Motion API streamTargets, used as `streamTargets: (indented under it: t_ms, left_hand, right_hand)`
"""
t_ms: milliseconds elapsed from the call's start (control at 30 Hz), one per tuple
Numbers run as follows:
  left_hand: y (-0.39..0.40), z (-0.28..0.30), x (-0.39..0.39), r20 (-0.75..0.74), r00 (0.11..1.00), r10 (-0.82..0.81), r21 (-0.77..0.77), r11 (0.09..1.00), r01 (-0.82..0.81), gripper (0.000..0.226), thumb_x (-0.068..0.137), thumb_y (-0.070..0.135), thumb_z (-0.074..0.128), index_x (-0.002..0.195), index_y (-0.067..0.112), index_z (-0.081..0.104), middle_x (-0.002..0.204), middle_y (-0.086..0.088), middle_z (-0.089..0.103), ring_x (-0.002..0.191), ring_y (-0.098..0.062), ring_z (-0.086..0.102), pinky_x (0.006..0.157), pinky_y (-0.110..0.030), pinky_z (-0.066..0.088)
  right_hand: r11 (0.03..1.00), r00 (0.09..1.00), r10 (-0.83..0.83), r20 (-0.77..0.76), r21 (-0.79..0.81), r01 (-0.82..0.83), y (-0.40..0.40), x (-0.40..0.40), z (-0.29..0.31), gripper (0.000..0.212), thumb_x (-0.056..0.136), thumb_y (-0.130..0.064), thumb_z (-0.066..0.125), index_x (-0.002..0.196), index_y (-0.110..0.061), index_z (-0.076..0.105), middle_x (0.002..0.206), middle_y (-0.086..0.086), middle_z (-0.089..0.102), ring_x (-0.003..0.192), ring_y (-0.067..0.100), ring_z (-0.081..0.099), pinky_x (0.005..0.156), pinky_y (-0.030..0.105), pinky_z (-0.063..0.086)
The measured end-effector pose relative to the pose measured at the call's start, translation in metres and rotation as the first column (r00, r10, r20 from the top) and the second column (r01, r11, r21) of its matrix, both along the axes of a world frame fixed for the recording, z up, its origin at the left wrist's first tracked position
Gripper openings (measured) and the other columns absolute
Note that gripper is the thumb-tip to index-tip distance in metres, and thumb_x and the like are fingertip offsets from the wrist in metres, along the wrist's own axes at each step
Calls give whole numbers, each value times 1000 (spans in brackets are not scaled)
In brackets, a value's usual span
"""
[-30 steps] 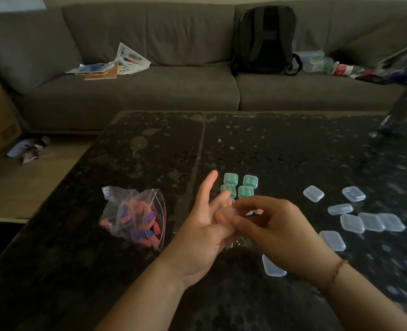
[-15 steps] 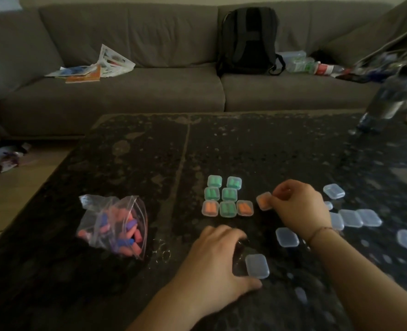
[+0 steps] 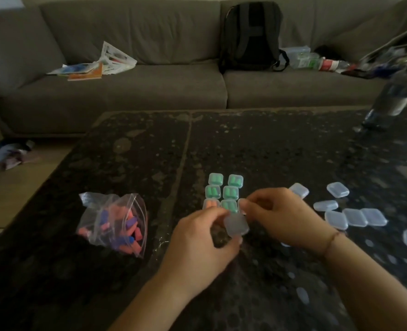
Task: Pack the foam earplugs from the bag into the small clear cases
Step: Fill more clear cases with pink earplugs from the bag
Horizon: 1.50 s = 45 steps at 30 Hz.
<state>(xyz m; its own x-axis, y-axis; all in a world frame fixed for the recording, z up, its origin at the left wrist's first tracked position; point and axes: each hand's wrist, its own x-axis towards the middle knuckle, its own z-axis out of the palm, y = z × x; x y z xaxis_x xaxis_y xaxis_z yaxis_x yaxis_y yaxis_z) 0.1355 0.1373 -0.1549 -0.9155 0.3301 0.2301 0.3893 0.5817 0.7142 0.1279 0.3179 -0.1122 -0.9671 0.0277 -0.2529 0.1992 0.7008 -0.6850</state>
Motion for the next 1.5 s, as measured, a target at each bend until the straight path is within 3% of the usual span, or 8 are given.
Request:
streamTargets:
  t_ms: [200, 367, 567, 767, 967, 1067, 1200, 1500]
  left_hand:
    - [-12, 2, -1, 148, 988, 47, 274, 958, -86, 37, 81, 26, 83, 115, 32, 69, 103, 21, 74, 101, 6, 67, 83, -11, 52]
    - [-15, 11, 1, 518, 834, -189, 631, 742, -224, 41, 80, 36, 65, 120, 25, 69, 108, 3, 78, 101, -11, 74, 87, -30, 59]
    - [-17, 17, 4, 558, 761, -331, 772, 543, -330, 31, 89, 32, 56, 104, 21, 81, 104, -10, 77, 87, -18, 72, 83, -33, 58]
    - [-21, 22, 5, 566, 738, -368, 780, 528, -335, 35, 90, 34, 59, 113, 12, 74, 114, -12, 76, 105, -23, 74, 85, -32, 60]
    - [-22, 28, 8, 546, 643, -537, 832, 255, -493, 36, 89, 28, 60, 113, 4, 75, 118, -22, 73, 103, -28, 75, 79, -34, 63]
    - [-24, 25, 6, 539, 684, -491, 838, 234, -493, 32, 88, 23, 63, 111, 3, 70, 111, -20, 75, 97, -26, 76, 82, -35, 63]
    - [-27, 21, 5, 537, 726, -430, 843, 286, -455, 32, 89, 23, 63, 115, 3, 64, 112, -18, 75, 104, -28, 74, 92, -38, 61]
    - [-34, 13, 8, 545, 749, -376, 834, 338, -437, 39, 79, 17, 69, 115, 3, 63, 116, -19, 74, 109, -31, 72, 90, -39, 61]
  right_hand:
    - [950, 999, -30, -13, -312, 24, -16, 4, 5, 8, 92, -26, 61, 96, -28, 68, 75, -2, 72, 55, 6, 59, 54, 15, 47]
    - [855, 999, -47, -3, -517, 39, -28, 10, 7, 10, 93, -21, 61, 100, -19, 69, 70, 9, 68, 50, 8, 54, 47, 18, 42]
    - [802, 997, -35, -69, -597, -13, -33, 14, 6, 15, 90, -24, 63, 102, -20, 70, 75, 1, 69, 57, 7, 60, 51, 16, 45]
    - [944, 935, 94, -341, -267, -193, -35, 17, 1, 40, 71, -54, 67, 108, -40, 64, 100, -17, 67, 87, 8, 65, 76, 34, 59]
    - [946, 854, 146, -499, -181, -268, -40, 16, -7, 40, 81, -54, 59, 119, -41, 63, 113, -23, 58, 108, 3, 57, 85, 28, 55]
    - [986, 736, 151, -660, 44, -163, -42, 20, -8, 39, 82, -52, 55, 114, -32, 63, 109, -23, 57, 98, -2, 59, 80, 15, 53]
    - [957, 594, 287, -752, 249, -148, -42, 22, -10, 26, 95, -43, 53, 98, -21, 67, 104, -13, 63, 86, 2, 63, 67, 23, 57]
    - [910, 524, 386, -759, 406, -81, -48, 23, -14, 25, 89, -38, 53, 89, -19, 69, 92, -6, 69, 68, 7, 65, 50, 32, 54]
